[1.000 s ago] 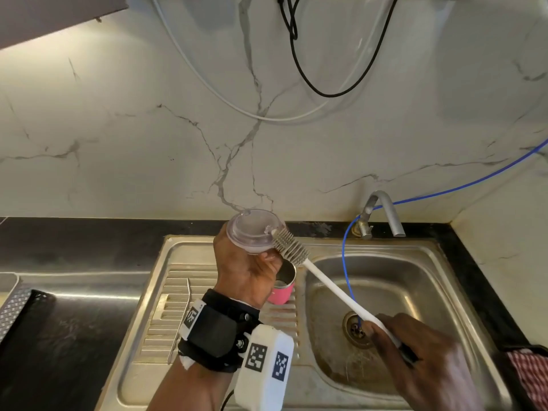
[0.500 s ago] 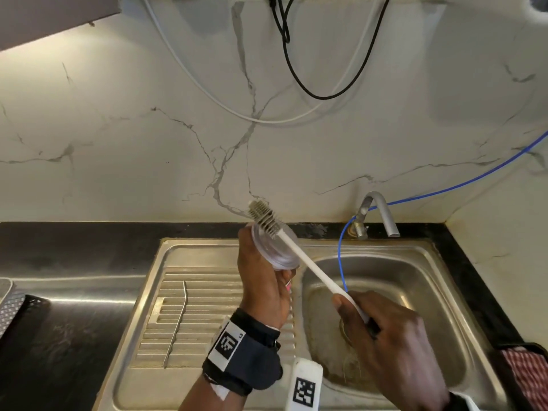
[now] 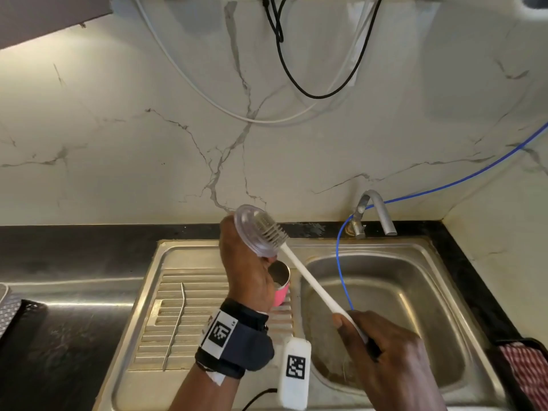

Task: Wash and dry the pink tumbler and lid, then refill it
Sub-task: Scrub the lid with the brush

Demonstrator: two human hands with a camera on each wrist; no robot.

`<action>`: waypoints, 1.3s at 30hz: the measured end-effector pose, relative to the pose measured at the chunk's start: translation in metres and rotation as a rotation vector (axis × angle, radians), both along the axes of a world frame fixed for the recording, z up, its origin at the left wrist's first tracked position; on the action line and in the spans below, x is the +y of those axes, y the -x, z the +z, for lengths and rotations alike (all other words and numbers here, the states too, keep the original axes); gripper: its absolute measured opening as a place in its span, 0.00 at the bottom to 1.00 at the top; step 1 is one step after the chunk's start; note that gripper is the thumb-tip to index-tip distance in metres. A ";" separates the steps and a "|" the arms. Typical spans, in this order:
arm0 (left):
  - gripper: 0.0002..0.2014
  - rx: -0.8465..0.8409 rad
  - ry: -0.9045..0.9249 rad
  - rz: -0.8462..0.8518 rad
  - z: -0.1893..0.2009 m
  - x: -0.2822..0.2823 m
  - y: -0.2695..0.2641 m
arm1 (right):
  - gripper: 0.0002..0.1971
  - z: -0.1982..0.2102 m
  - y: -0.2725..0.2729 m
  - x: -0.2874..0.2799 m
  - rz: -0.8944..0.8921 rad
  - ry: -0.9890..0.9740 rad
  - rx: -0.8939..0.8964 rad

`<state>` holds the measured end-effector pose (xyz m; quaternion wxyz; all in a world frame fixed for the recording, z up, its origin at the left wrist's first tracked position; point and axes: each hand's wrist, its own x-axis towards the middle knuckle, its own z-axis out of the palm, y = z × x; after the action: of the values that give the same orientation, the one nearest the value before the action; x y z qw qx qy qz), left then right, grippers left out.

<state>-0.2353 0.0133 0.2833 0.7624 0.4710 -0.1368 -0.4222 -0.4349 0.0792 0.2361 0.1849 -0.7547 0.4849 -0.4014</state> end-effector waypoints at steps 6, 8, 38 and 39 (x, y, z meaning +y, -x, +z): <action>0.09 -0.193 0.046 0.017 -0.018 -0.002 0.007 | 0.17 0.002 -0.002 -0.009 -0.021 -0.071 -0.022; 0.09 -0.221 0.052 -0.024 -0.020 0.002 0.014 | 0.22 0.007 -0.002 -0.016 -0.016 -0.102 -0.024; 0.15 0.112 -0.015 -0.358 -0.043 0.031 -0.002 | 0.16 -0.025 0.016 0.004 0.019 -0.183 0.004; 0.17 0.109 -0.018 -0.366 -0.044 0.031 -0.006 | 0.17 -0.030 0.018 0.008 0.038 -0.199 0.005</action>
<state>-0.2297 0.0446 0.2390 0.6748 0.4216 -0.1748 -0.5800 -0.4532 0.0868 0.2065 0.2654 -0.7426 0.5086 -0.3456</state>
